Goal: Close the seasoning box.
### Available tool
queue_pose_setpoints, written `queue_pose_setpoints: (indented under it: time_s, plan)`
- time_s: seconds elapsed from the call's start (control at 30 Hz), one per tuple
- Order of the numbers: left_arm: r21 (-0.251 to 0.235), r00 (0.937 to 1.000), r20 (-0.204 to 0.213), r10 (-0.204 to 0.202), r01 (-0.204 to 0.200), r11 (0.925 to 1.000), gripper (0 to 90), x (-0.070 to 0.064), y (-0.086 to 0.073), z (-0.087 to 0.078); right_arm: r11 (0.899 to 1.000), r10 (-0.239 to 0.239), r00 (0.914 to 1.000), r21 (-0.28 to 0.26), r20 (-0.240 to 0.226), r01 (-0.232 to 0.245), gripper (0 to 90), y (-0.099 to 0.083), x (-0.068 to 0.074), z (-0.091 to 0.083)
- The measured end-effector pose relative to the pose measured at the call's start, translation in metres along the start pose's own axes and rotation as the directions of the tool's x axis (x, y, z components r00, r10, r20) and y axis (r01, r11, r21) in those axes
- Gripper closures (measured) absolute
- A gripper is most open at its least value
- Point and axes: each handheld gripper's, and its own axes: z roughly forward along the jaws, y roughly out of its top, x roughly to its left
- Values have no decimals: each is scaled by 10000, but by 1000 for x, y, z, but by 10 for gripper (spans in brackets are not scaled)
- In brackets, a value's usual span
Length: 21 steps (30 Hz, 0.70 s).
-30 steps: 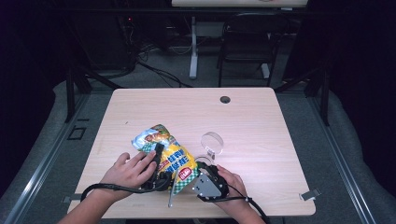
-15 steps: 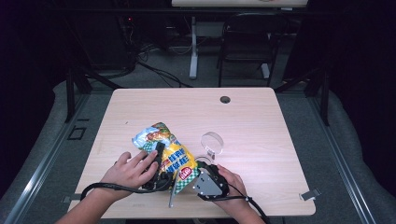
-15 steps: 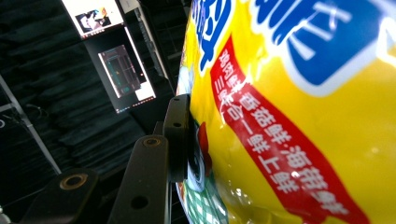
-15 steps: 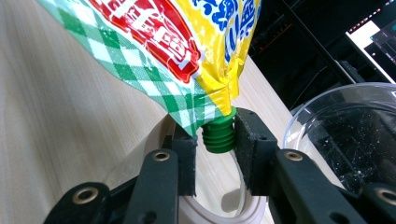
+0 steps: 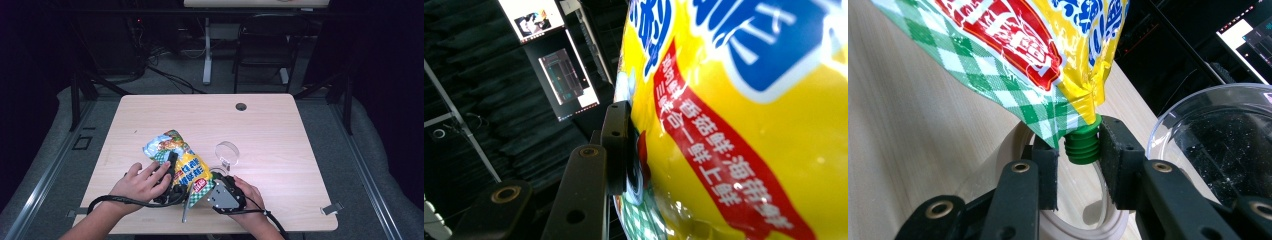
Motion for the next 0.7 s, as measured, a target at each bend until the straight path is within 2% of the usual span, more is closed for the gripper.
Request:
queue_pose_setpoints:
  time_s: [0.03, 0.07, 0.2, 0.4, 0.43, 0.5, 0.57, 0.7]
  plan:
    - [-10, 9998, -181, 18, -18, 10000, 694, -1, 0, 0, 10000, 7, 10000, -1, -16, -7, 702, 0, 0, 0]
    - [67, 9998, -171, 128, -127, 9999, 694, -1, 0, -1, 10000, -20, 10000, -3, -12, 20, 702, 0, 0, 0]
    - [55, 9993, -335, 151, -150, 9999, 694, -1, 1, -1, 10000, 10, 10000, -24, -25, -10, 702, 0, 0, 0]
    - [83, 9990, -310, 314, -311, 9995, 695, 1, 1, -2, 9999, 116, 9999, -80, -79, -116, 702, 0, 0, 0]
    - [97, 9984, -433, 368, -364, 9993, 695, 1, 2, -2, 9999, 124, 9999, -81, -79, -125, 702, 0, 0, 0]
    - [181, 9980, -380, 503, -496, 9986, 695, 2, 2, -3, 9999, 155, 9998, -71, -102, -156, 702, 0, 0, 0]
    - [163, 9979, -432, 489, -482, 9987, 695, 2, 2, -3, 9998, 165, 9998, -76, -109, -166, 702, 0, 0, 0]
    - [286, 9958, -580, 713, -697, 9972, 697, 3, 4, -5, 9998, 183, 9998, -90, -90, -183, 702, 0, 0, 1]
